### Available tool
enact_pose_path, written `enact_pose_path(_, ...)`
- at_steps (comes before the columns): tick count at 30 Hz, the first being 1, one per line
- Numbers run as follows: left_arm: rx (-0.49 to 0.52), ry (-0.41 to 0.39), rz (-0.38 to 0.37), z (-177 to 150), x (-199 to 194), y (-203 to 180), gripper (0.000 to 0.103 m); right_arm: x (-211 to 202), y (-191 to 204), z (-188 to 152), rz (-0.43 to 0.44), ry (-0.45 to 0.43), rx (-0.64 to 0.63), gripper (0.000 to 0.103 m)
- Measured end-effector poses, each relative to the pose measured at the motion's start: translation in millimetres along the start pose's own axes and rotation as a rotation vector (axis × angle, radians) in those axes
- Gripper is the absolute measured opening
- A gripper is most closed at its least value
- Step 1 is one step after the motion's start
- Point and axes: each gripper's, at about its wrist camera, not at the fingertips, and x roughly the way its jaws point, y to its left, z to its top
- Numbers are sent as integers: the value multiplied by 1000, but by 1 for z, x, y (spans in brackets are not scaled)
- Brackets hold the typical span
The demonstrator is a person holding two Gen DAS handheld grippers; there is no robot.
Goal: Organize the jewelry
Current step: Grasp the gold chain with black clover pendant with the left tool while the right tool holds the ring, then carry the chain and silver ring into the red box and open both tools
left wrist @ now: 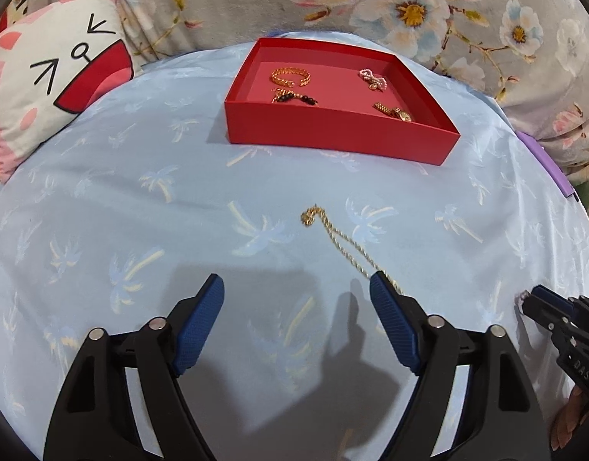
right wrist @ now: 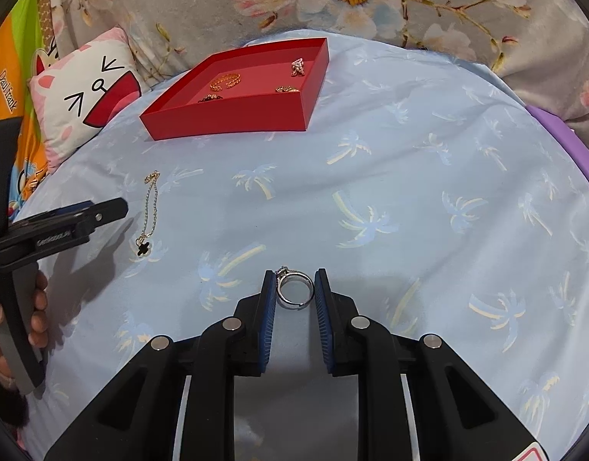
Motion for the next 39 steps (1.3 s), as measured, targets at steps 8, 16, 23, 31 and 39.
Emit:
enact_pose_path(8, 11, 24, 19, 25, 30, -5, 61, 1, -4, 1, 14, 5, 13, 19)
enact_pose_path(16, 63, 24, 41, 36, 41, -16, 26, 5, -6, 1, 20, 20, 23, 19)
enact_pose_path(23, 52, 22, -3, 36, 39, -13, 5, 5, -6, 1, 22, 19, 25, 19)
enact_pose_path(31, 46, -26, -100, 45, -5, -14, 3, -2, -7, 5, 40, -8, 36, 19)
enact_pose_path(39, 77, -156, -161, 76, -75, -14, 3, -26, 4, 19, 54, -71, 9, 19)
